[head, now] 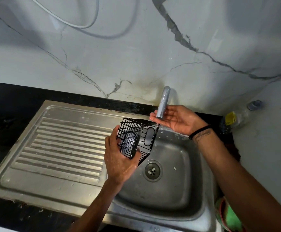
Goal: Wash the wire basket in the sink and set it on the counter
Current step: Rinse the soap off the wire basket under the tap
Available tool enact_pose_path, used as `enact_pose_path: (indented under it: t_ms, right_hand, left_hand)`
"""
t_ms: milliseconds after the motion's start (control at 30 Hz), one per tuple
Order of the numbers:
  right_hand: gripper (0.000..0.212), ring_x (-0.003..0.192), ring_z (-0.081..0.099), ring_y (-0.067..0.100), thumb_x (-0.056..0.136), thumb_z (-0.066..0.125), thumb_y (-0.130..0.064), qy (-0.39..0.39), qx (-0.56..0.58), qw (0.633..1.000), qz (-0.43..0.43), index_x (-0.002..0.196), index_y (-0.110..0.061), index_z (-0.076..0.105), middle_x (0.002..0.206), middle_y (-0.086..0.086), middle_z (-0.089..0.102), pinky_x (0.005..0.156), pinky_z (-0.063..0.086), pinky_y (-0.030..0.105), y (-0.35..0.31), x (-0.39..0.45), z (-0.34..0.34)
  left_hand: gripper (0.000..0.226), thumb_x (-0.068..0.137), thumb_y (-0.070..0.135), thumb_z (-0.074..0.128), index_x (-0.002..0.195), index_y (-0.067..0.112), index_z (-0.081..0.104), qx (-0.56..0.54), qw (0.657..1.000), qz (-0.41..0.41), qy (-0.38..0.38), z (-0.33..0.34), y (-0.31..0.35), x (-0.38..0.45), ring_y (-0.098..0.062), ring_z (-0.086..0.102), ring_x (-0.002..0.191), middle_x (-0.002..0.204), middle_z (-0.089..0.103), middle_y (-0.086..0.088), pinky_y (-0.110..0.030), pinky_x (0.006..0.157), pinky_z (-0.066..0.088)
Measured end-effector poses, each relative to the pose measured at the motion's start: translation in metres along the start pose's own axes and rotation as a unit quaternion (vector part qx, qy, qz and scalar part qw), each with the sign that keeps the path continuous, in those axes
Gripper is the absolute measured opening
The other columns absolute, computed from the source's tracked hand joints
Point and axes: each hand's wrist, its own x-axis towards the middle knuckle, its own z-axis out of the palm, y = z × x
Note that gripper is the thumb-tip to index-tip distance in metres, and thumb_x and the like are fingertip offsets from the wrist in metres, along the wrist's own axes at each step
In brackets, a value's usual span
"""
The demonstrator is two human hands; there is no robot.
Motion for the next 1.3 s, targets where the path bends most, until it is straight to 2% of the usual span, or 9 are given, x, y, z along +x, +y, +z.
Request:
enact_pose_path:
  t_ms: [100,267,433,633,833,1067,1167,1233,1300]
  right_hand:
    - [0.040,0.102,0.071,0.048,0.103,0.053,-0.015,0.008,-0.056,0.998,0.021,0.132,0.012,0.049,0.117,0.039,0.066,0.082,0.063,0.050,-0.007,-0.002,0.004]
    - [0.052,0.109,0.067,0.051,0.108,0.042,-0.030,0.031,-0.163,0.984,0.073,0.124,0.017,0.056,0.117,0.039,0.065,0.099,0.055,0.051,-0.004,0.002,-0.008]
    - [0.052,0.108,0.067,0.050,0.107,0.039,-0.028,0.068,-0.236,0.964,0.101,0.125,0.018,0.056,0.117,0.039,0.065,0.101,0.054,0.050,0.023,0.015,-0.028]
    - [0.053,0.113,0.065,0.046,0.108,0.036,-0.028,0.109,-0.265,0.952,0.107,0.128,0.017,0.054,0.121,0.036,0.064,0.104,0.052,0.048,0.053,0.036,-0.042]
    - [0.052,0.116,0.061,0.043,0.109,0.036,-0.029,0.143,-0.266,0.950,0.080,0.131,0.016,0.052,0.123,0.034,0.061,0.105,0.050,0.046,0.054,0.041,-0.051]
    - [0.045,0.117,0.061,0.043,0.109,0.038,-0.024,0.154,-0.243,0.956,0.060,0.128,0.014,0.053,0.125,0.033,0.061,0.105,0.050,0.046,0.053,0.044,-0.049]
    - [0.042,0.116,0.062,0.041,0.108,0.040,-0.022,0.162,-0.208,0.964,0.035,0.129,0.012,0.053,0.124,0.032,0.061,0.096,0.054,0.043,0.053,0.047,-0.044]
    - [0.037,0.116,0.061,0.042,0.109,0.040,-0.020,0.176,-0.174,0.969,0.017,0.121,0.011,0.055,0.123,0.033,0.059,0.100,0.053,0.045,0.053,0.048,-0.040]
    - [0.032,0.117,0.060,0.044,0.109,0.039,-0.018,0.187,-0.152,0.970,0.007,0.107,0.009,0.057,0.125,0.033,0.058,0.107,0.050,0.047,0.053,0.047,-0.036]
  left_hand:
    - [0.101,0.064,0.050,0.079,0.151,0.014,0.044,-0.026,0.999,-0.015,0.012,0.002,0.006,0.001,-0.020,0.060,0.109,0.125,0.057,-0.006,-0.042,0.083,0.061]
    - [0.103,0.061,0.053,0.077,0.152,0.021,0.041,-0.006,0.998,-0.057,0.012,0.003,0.017,0.001,-0.015,0.056,0.105,0.123,0.056,-0.005,-0.042,0.082,0.058]
    - [0.103,0.062,0.059,0.072,0.153,0.020,0.042,-0.016,0.998,-0.063,0.016,0.001,0.022,0.001,-0.012,0.054,0.104,0.124,0.055,-0.003,-0.034,0.081,0.053]
    - [0.102,0.065,0.055,0.075,0.153,0.018,0.041,-0.050,0.997,-0.058,0.017,-0.001,0.023,0.002,-0.016,0.056,0.111,0.129,0.054,-0.005,-0.034,0.087,0.053]
    - [0.102,0.066,0.054,0.077,0.154,0.019,0.040,-0.059,0.996,-0.065,0.021,-0.001,0.029,0.000,-0.020,0.059,0.111,0.130,0.052,-0.003,-0.039,0.086,0.060]
    - [0.099,0.065,0.055,0.079,0.151,0.027,0.041,-0.038,0.992,-0.112,0.043,-0.005,0.030,0.000,-0.021,0.060,0.106,0.125,0.051,0.003,-0.049,0.075,0.063]
    - [0.102,0.066,0.051,0.085,0.152,0.031,0.036,-0.015,0.987,-0.159,0.019,-0.009,0.034,0.001,-0.022,0.059,0.112,0.127,0.049,0.004,-0.051,0.087,0.060]
    - [0.103,0.069,0.044,0.089,0.154,0.032,0.032,-0.002,0.980,-0.200,-0.005,-0.011,0.036,0.000,-0.024,0.057,0.118,0.133,0.049,0.001,-0.044,0.095,0.052]
    - [0.103,0.071,0.044,0.089,0.156,0.034,0.030,0.005,0.973,-0.230,-0.021,-0.014,0.040,-0.002,-0.025,0.055,0.124,0.139,0.049,-0.003,-0.045,0.098,0.048]
